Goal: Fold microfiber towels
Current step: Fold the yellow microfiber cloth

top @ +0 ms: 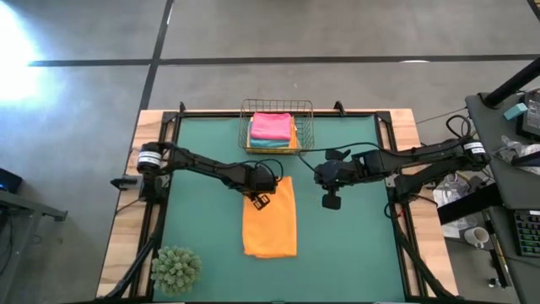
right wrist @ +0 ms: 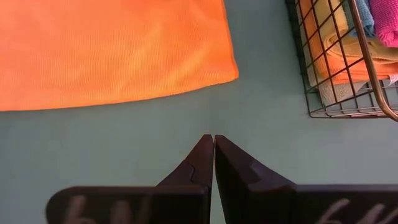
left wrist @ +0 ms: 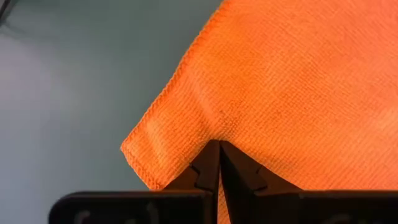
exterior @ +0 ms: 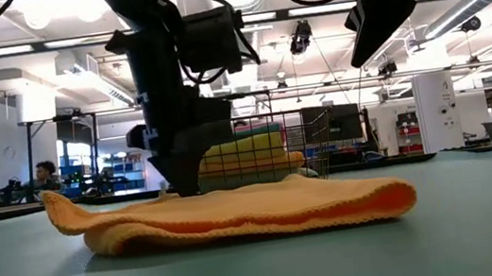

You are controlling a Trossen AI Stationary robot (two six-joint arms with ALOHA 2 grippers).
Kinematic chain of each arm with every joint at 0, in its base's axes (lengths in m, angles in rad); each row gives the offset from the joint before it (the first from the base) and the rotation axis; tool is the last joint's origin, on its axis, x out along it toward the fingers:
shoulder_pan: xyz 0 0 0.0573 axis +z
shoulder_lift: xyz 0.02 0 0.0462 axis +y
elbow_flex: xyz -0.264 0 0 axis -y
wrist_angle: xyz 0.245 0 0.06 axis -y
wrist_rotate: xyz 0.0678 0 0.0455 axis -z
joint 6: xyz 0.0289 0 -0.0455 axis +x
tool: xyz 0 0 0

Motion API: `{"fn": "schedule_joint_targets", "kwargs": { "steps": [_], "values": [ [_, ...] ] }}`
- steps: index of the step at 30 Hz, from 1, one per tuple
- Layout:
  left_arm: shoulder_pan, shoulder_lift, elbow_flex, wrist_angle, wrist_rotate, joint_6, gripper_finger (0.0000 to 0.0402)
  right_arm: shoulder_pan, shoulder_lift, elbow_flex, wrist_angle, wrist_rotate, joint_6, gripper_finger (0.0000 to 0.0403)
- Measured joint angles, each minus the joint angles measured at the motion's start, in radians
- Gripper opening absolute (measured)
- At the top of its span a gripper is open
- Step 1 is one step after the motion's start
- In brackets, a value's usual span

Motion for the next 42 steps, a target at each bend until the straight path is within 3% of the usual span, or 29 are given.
{"fn": "schedule_joint_targets", "kwargs": {
  "steps": [6, 15, 20, 24, 31, 34, 42],
  "values": [
    [-0.005, -0.033, 0.002, -0.009, 0.006, 0.000, 0.0001, 0.000, 0.000, 0.000, 0.000, 0.000, 0.000, 0.0008],
    [-0.008, -0.179, 0.007, -0.013, 0.006, 0.010, 0.0001, 0.001, 0.000, 0.000, 0.003, 0.000, 0.007, 0.0008],
    [-0.021, -0.265, 0.011, -0.035, 0.008, 0.108, 0.0005, 0.004, 0.000, 0.001, 0.003, -0.023, 0.017, 0.0015],
    [-0.030, -0.341, 0.011, -0.048, 0.010, 0.115, 0.0034, 0.018, 0.000, 0.001, 0.005, -0.088, 0.051, 0.0033],
    [-0.045, -0.440, 0.011, -0.063, 0.012, 0.134, 0.0130, 0.112, 0.000, 0.001, 0.005, -0.115, 0.144, 0.0100],
    [-0.059, -0.457, 0.011, -0.061, 0.077, 0.133, 0.0165, 0.171, 0.000, 0.001, 0.010, -0.115, 0.182, 0.0133],
    [-0.257, -0.437, 0.011, -0.047, 0.101, 0.189, 0.0176, 0.329, 0.000, 0.001, 0.155, -0.107, 0.269, 0.0178]
  ]
}}
